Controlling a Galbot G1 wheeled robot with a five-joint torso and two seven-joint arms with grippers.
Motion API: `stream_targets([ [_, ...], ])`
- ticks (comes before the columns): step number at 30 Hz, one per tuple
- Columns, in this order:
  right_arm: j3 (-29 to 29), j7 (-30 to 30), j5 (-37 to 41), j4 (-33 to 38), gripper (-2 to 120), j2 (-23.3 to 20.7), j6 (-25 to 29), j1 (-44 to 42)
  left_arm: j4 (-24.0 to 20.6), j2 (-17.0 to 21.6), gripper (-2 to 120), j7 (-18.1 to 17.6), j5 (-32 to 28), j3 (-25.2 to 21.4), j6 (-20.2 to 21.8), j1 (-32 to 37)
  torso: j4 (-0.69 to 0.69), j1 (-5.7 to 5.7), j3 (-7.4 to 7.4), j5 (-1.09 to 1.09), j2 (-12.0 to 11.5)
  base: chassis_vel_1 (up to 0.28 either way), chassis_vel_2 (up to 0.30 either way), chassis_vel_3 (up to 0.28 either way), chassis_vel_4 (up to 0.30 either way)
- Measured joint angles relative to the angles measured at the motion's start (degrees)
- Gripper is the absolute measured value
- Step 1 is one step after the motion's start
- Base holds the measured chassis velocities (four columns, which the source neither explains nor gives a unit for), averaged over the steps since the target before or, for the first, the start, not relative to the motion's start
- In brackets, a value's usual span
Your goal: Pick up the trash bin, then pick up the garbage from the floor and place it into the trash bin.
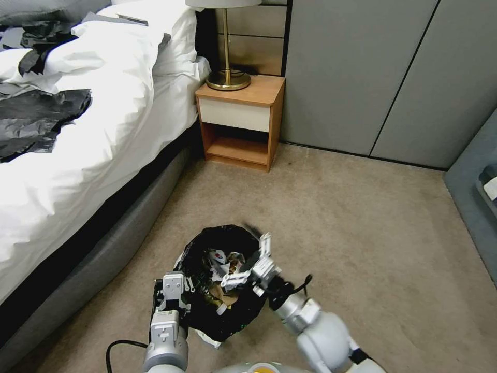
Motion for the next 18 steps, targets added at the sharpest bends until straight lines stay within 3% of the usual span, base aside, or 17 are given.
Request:
stream_targets([
  [2, 0.83, 1.43, -0.51, 1.31, 114, 0.25, -0.35, -0.88, 0.07, 0.00, 3, 0.00, -0.04, -0.07, 0.01, -0.09, 0.00, 0.00, 0.00, 0.01, 0.00, 0.000, 0.000, 0.000, 0.000],
  [5, 5.85, 9.82, -4.49, 5.70, 114, 1.75, -1.52, -7.05, 0.14, 0.10, 3, -0.02, -0.69, -0.64, 0.04, -0.42, -0.01, 0.00, 0.00, 0.01, 0.00, 0.000, 0.000, 0.000, 0.000],
  [8, 8.06, 12.15, -4.77, 6.17, 113, 2.55, -1.36, -10.57, -0.09, 0.20, 3, -0.02, -0.92, -0.69, 0.06, -0.43, 0.00, 0.00, 0.00, 0.01, 0.00, 0.000, 0.000, 0.000, 0.000],
  [18, 11.14, 13.34, -4.49, 2.45, 100, 4.18, 1.38, -14.16, -1.51, 0.47, 3, -0.20, -1.52, -0.73, 0.06, 0.27, 0.00, 0.00, 0.00, 0.00, 0.00, 0.000, 0.000, 0.000, 0.000],
])
